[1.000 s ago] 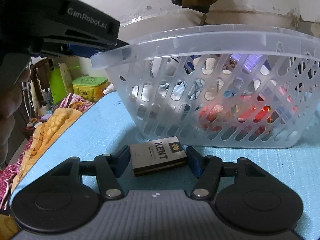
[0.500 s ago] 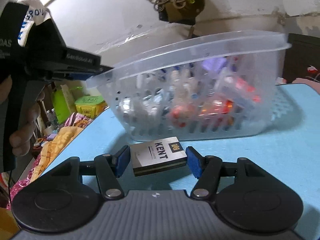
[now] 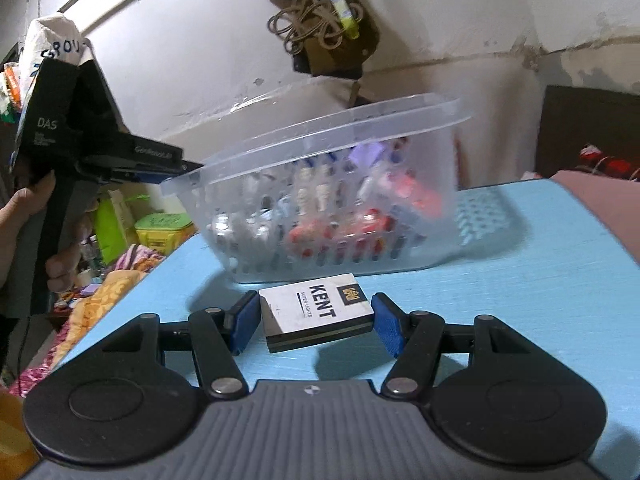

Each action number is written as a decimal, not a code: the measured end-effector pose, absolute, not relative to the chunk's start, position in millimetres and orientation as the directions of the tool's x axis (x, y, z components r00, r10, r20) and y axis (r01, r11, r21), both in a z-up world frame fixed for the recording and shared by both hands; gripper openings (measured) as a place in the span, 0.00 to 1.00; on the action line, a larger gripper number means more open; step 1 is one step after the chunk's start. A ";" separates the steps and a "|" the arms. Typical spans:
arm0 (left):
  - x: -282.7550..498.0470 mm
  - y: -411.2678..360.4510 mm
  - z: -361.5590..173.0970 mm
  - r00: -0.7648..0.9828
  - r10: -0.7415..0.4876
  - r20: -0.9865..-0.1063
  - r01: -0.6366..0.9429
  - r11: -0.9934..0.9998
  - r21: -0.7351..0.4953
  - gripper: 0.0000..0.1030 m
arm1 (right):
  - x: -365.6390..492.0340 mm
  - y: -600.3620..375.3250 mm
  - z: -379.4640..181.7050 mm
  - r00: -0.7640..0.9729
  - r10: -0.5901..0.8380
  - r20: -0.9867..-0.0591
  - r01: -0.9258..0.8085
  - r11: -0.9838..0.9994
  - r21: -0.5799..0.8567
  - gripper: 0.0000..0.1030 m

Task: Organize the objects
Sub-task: 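Grasp the KENT cigarette box with the right gripper and drop it into the basket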

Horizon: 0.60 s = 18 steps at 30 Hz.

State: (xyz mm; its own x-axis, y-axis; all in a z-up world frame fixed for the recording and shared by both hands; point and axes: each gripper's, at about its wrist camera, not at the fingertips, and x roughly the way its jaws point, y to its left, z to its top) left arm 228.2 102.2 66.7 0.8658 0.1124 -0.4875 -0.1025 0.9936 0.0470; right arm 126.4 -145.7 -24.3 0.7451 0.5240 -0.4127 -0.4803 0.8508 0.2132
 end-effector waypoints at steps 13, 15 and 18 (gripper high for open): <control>228.1 102.4 66.7 0.865 0.116 -0.487 -0.106 0.993 0.048 0.41 | 128.9 -178.9 79.0 0.823 0.540 -0.179 -0.523 0.842 0.135 0.62; 228.2 102.3 66.8 0.865 0.117 -0.487 -0.107 0.993 0.049 0.41 | 144.3 -166.5 97.6 0.819 0.550 -0.163 -0.541 0.835 0.101 0.62; 228.1 102.6 66.7 0.865 0.115 -0.488 -0.105 0.993 0.048 0.41 | 183.8 -136.6 114.6 0.794 0.567 -0.219 -0.569 0.820 0.059 0.62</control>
